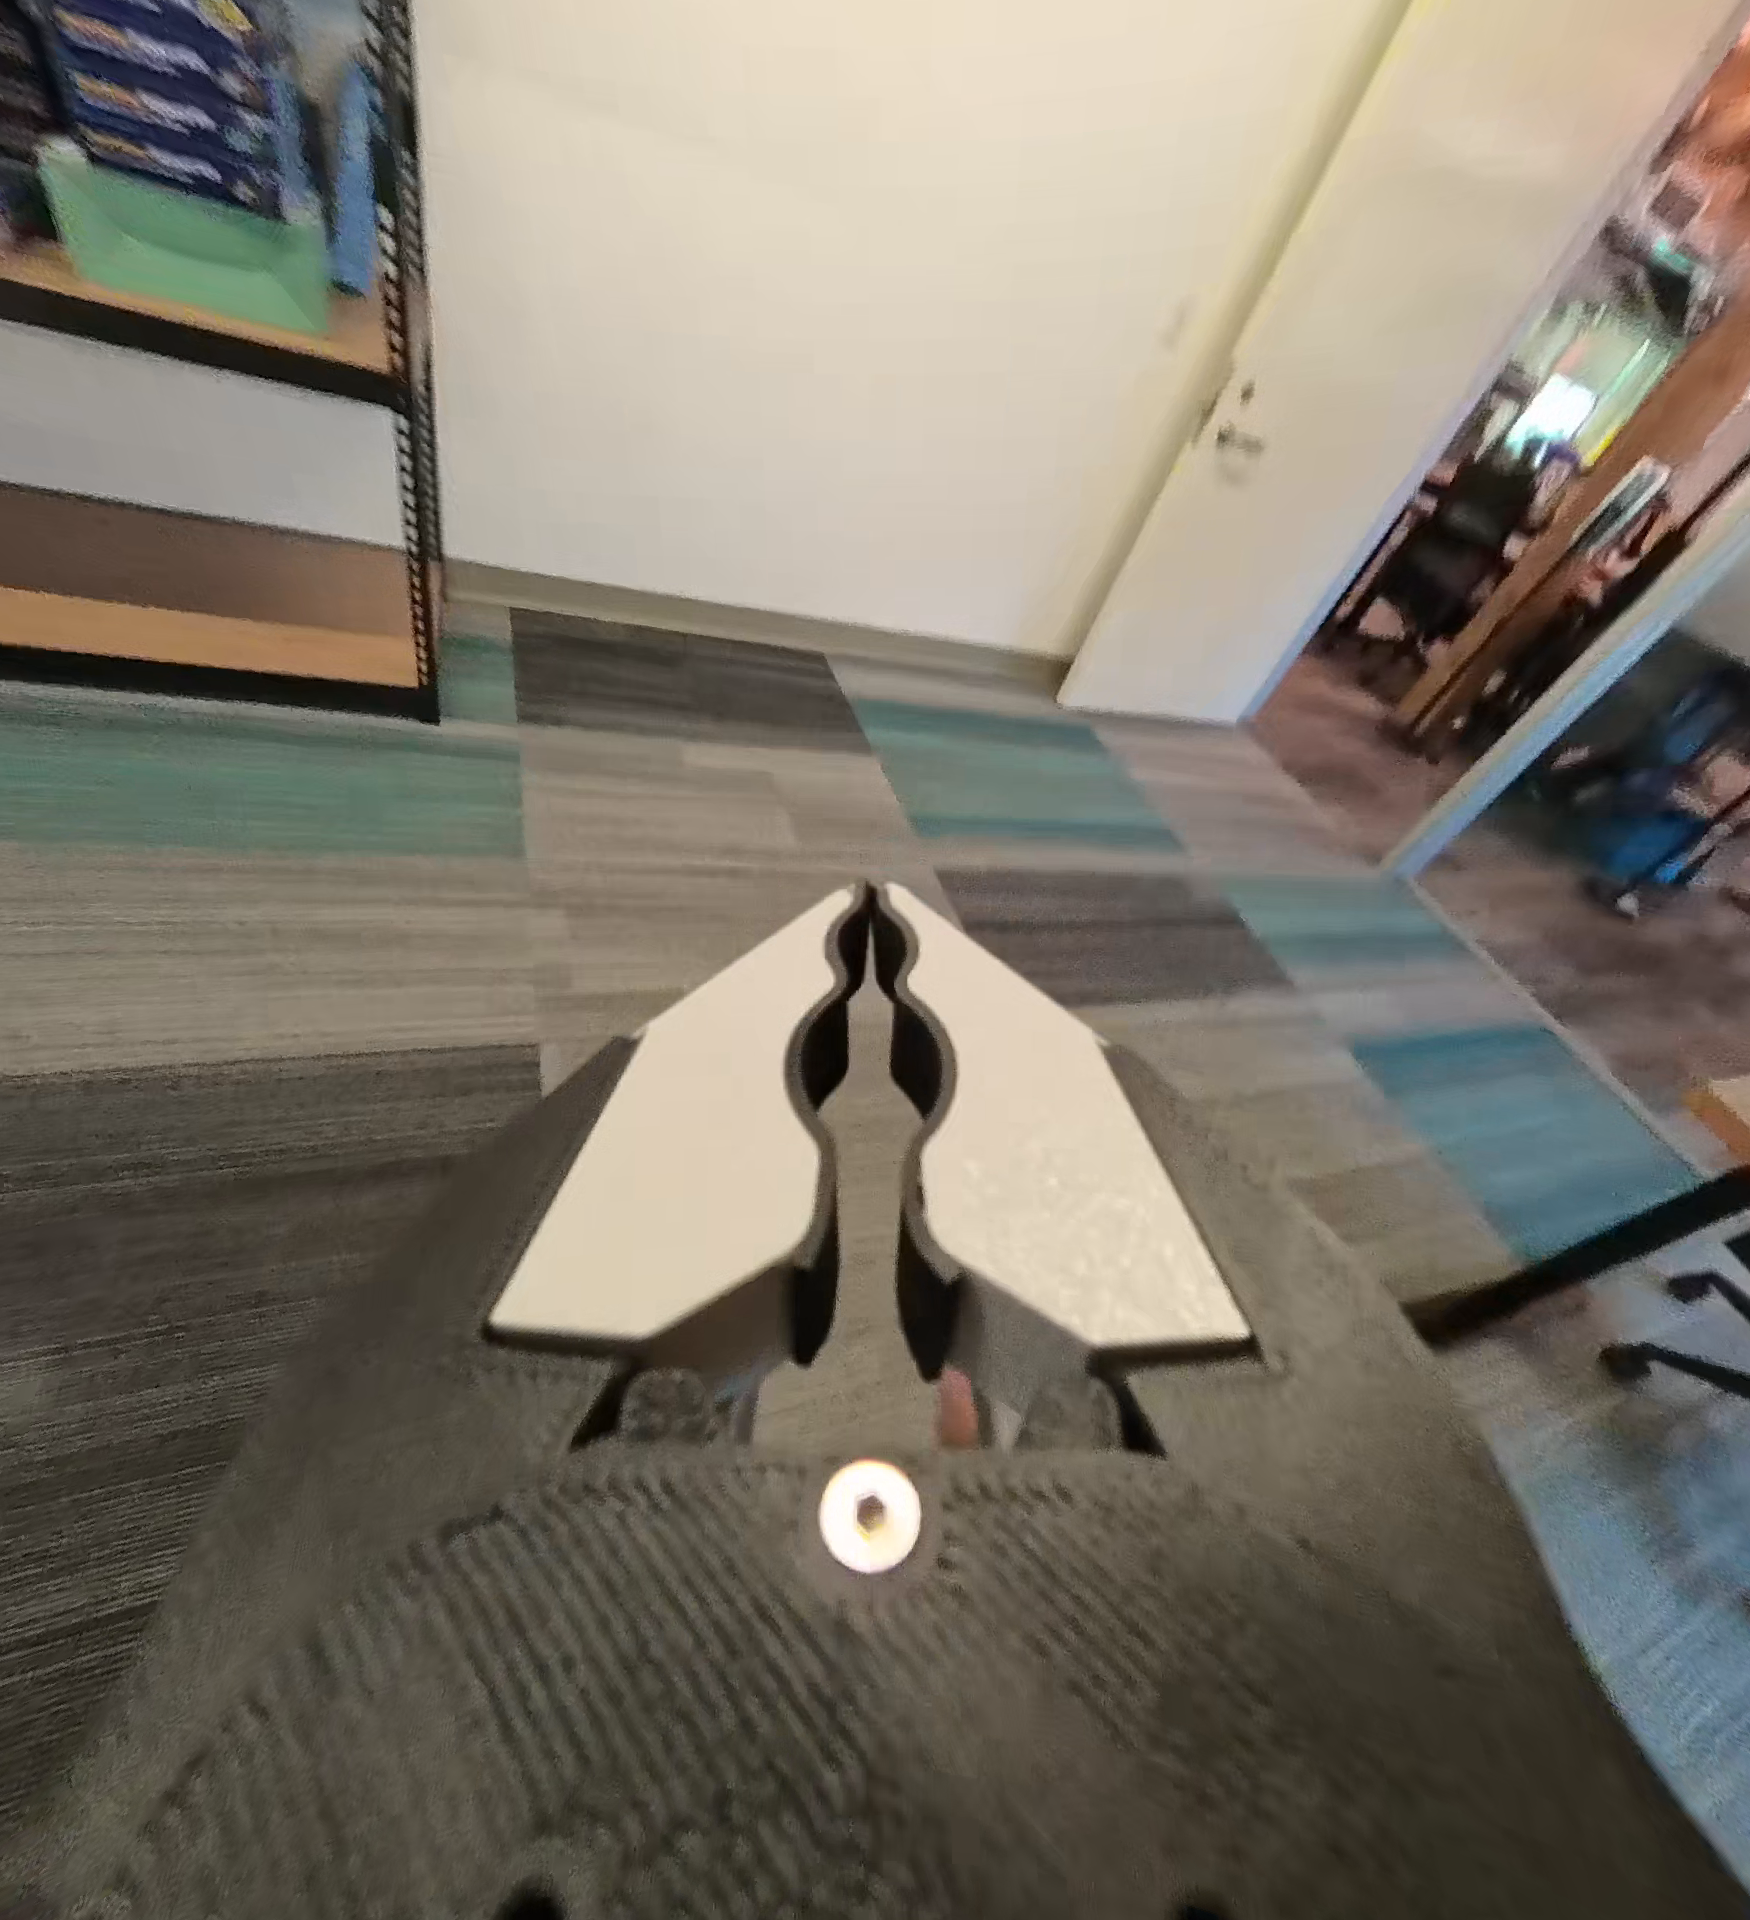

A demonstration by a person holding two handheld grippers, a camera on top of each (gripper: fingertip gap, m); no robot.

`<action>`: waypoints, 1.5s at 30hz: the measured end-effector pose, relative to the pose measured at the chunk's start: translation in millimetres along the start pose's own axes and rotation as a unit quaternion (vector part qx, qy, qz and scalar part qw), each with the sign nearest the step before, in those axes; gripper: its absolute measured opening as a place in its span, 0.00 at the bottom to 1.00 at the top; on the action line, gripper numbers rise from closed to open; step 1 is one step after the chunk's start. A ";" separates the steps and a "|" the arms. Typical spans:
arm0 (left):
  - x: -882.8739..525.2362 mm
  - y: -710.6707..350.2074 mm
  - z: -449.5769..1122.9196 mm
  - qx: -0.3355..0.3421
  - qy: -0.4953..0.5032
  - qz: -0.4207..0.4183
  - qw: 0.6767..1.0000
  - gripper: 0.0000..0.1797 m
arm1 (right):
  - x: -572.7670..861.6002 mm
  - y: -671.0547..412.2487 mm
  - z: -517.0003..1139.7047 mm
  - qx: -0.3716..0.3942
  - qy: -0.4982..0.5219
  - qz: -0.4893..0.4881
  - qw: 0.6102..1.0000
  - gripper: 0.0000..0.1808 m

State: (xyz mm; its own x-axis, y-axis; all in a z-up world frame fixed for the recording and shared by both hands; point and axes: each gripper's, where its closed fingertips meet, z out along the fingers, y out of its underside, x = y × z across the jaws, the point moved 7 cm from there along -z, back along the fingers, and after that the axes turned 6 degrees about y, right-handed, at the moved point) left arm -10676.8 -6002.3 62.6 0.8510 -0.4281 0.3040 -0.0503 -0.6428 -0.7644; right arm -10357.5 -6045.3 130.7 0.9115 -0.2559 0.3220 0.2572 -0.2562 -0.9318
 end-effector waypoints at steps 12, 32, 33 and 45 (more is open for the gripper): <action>192.8 -261.3 367.8 -0.062 0.226 0.194 0.953 0.29 | 200.3 19.2 256.5 -0.145 0.154 0.100 0.972 0.12; 438.7 -553.5 913.4 -0.129 0.299 0.210 0.922 0.02 | 500.5 21.3 855.8 -0.119 -0.023 0.167 0.978 0.02; 441.9 -564.9 944.2 -0.121 0.300 0.210 0.923 0.02 | 512.9 21.8 894.3 -0.117 -0.030 0.162 0.979 0.02; 577.0 -811.7 1316.3 -0.135 0.394 0.285 0.864 0.09 | 692.5 4.6 1264.9 -0.135 0.025 0.214 0.967 0.11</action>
State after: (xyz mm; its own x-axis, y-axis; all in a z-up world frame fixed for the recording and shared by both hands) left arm -9457.0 -4891.4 110.2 0.0343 -0.9546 0.2959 -0.5533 -0.2647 -0.7898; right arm -9319.1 -5044.6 137.3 0.8977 -0.4350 -0.0702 -0.2400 -0.3490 -0.9059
